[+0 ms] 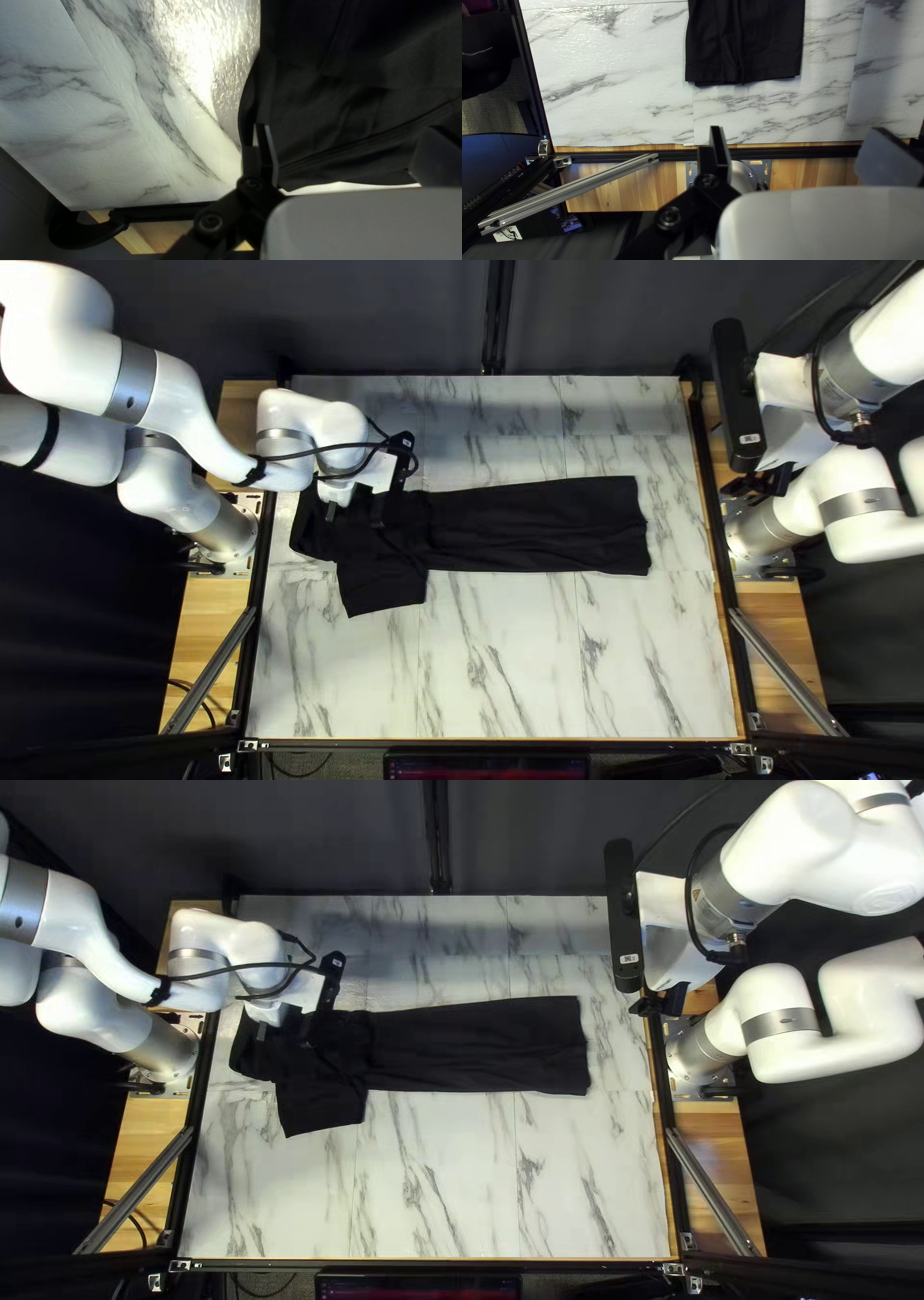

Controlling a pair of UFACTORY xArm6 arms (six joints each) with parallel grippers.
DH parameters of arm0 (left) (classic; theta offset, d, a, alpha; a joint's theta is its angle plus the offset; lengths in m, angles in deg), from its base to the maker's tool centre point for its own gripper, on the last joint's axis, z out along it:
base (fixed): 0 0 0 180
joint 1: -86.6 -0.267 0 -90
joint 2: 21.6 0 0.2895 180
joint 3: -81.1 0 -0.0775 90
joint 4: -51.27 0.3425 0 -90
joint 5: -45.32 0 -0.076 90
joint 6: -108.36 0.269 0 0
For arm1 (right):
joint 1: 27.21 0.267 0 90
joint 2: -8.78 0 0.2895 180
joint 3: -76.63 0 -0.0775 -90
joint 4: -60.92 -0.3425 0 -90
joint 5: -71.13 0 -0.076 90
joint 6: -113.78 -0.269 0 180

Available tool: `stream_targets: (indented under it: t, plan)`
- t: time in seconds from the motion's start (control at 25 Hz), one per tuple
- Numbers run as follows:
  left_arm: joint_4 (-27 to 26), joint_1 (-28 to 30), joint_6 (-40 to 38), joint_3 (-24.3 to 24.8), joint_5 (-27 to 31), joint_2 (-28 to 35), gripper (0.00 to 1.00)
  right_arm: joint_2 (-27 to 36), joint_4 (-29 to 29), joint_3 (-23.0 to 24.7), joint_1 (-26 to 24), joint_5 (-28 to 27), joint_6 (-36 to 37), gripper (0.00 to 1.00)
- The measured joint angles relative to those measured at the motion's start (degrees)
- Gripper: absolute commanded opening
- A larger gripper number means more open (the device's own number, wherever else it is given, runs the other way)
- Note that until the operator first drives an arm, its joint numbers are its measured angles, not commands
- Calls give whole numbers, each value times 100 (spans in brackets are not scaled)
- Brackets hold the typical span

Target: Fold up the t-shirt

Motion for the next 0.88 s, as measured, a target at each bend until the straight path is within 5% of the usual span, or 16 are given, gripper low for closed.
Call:
stream_targets:
  t: [0.48, 0.88]
  plan:
    - [870, -223, 1246, 1016, 556, 1910, 100, 0, 0, 0, 0, 0, 0, 100]
    - [1133, 94, 891, 1271, 90, 1375, 100, 0, 0, 0, 0, 0, 0, 100]
